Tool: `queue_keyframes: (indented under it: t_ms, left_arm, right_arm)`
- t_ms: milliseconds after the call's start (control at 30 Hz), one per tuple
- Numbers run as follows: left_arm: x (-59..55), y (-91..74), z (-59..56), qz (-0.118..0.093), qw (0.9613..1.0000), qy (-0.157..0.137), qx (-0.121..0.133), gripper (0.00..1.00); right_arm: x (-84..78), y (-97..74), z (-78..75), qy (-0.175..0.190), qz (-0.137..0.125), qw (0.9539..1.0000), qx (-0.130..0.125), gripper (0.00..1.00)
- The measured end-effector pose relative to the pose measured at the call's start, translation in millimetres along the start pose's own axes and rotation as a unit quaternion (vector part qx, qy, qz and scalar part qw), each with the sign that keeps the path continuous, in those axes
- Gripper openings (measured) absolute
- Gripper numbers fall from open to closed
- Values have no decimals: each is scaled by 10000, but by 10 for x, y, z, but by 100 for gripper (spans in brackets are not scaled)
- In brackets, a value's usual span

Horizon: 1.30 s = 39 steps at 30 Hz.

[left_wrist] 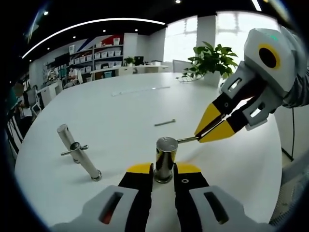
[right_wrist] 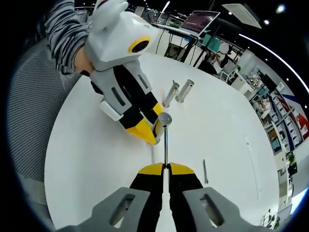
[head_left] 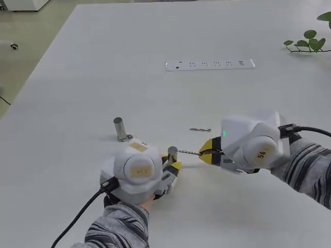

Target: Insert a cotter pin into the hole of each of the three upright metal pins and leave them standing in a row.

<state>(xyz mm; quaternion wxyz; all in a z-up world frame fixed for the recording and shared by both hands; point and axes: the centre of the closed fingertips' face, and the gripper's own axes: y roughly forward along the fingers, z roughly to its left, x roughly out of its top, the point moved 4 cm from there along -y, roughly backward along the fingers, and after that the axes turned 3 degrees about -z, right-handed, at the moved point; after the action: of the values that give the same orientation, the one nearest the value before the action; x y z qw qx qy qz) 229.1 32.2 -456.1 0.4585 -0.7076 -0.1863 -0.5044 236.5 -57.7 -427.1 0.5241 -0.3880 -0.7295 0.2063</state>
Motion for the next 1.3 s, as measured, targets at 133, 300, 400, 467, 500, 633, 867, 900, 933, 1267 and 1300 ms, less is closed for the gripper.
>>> queue_keyframes:
  t_ms: [133,300,400,467,500,633,867,900,933,1267,1300]
  left_arm:
    - [0,11,-4,-5,10000,15,12,11]
    - [5,11,-4,-4,10000,66,8,10]
    - [4,11,-2,2,9999,121,-18,10]
    - [3,7,-4,10,9998,184,-46,10]
    - [3,11,0,9,9998,205,-58,10]
    - [0,13,1,6,9997,251,-70,9]
    - [-9,19,7,-20,9998,174,-30,9]
    - [-10,20,6,-18,9999,166,-27,9]
    - [-11,20,5,-17,9999,165,-20,9]
    - [-19,26,6,-65,9999,-23,82,10]
    - [-22,28,4,-67,9999,-66,95,10]
  right_arm:
    - [43,11,24,-36,-37,10000,5,0]
    - [70,17,21,-108,6,9999,10,0]
    - [87,3,16,-149,65,9999,40,0]
    - [104,-11,17,-221,114,9997,86,0]
    - [111,-20,14,-281,152,9994,101,0]
    - [137,-48,4,-438,193,9987,149,0]
    - [185,-70,-11,-643,264,9974,179,0]
    - [192,-82,-3,-639,277,9974,178,0]
    - [209,-95,7,-651,270,9973,186,0]
    - [269,-38,13,-713,180,9971,207,0]
    - [272,-30,12,-708,174,9971,208,0]
